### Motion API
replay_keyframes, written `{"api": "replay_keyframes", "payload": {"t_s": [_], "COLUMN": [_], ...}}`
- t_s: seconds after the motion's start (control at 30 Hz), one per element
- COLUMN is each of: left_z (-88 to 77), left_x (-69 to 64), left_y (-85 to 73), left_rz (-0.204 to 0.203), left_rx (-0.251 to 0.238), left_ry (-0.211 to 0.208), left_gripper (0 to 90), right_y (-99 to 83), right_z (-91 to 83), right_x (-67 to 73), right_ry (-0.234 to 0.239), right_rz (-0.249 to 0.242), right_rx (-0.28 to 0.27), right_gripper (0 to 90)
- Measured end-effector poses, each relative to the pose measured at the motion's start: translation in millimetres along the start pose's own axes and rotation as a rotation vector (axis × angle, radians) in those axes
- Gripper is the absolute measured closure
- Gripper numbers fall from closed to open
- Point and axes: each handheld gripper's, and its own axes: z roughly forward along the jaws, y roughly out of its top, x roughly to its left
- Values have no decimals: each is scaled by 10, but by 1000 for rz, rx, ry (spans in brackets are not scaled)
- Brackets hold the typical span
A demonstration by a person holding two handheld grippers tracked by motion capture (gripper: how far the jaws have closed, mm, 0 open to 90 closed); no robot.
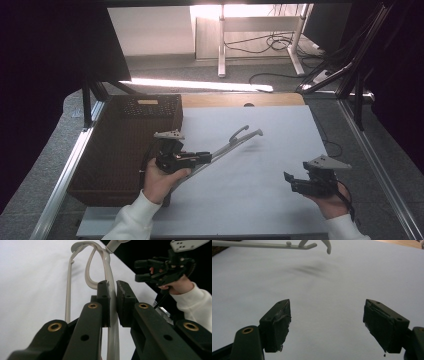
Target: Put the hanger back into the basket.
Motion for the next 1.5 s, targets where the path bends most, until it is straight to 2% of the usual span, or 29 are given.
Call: {"api": "replay_keyframes", "payload": {"t_s": [0.17, 0.43, 0.8, 1.27, 1.5], "left_z": [-106, -208, -436, -742, -951], "left_x": [-74, -108, -111, -43, 49], "left_y": [42, 92, 237, 457, 477], "left_rz": [18, 45, 78, 103, 97], "left_rx": [-33, -41, -54, -99, -125], "left_ry": [-16, -4, 60, 96, 113], "left_gripper": [824, 824, 824, 824, 824], "right_y": [-2, 2, 4, -1, -5], "right_z": [2, 0, 36, 39, 42], "right_x": [-2, -6, 10, 3, -1], "right_ry": [-1, -4, 3, 0, -2], "right_rz": [-1, -4, -15, -17, -15], "right_rx": [0, 0, 6, 9, 10], "right_gripper": [226, 226, 226, 226, 226]}}
